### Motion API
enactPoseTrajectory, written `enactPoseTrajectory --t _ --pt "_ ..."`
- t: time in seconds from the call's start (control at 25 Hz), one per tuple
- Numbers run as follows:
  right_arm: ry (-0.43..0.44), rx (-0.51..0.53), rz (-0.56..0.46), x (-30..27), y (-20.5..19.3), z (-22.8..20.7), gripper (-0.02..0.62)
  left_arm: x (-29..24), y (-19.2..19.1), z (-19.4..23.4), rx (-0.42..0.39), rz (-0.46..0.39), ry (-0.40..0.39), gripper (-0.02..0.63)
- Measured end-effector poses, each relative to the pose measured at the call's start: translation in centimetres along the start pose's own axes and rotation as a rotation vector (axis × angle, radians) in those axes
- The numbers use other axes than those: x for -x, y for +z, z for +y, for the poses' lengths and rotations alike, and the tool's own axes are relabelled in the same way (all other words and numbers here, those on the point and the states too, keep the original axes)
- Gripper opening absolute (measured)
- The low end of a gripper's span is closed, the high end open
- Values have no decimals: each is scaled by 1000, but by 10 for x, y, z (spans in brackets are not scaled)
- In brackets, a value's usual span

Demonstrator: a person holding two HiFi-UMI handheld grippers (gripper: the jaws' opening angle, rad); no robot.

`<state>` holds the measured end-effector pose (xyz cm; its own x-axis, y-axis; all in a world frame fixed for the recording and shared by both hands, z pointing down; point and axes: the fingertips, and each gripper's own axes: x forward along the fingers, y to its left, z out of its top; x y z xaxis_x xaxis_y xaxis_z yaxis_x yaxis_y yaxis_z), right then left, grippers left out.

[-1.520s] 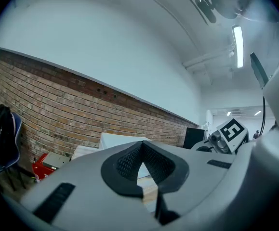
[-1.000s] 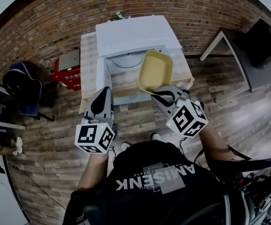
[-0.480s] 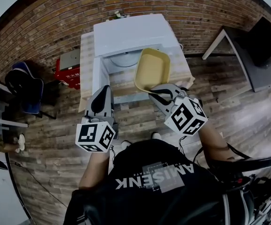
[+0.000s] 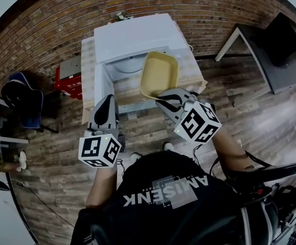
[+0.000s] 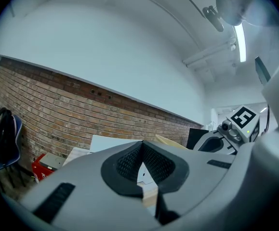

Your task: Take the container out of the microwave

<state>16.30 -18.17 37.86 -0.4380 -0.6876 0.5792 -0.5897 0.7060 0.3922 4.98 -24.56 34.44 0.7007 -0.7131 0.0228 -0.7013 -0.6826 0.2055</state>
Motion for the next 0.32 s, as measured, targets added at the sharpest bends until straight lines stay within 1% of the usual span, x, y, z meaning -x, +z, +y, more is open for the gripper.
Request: enactPoseTrajectory --t 0.16,0.32 --pt "15 -2 7 1 -5 6 49 2 -4 -3 2 5 3 11" --pt "17 2 0 6 -4 7 49 3 1 -10 -3 -3 -2 11"
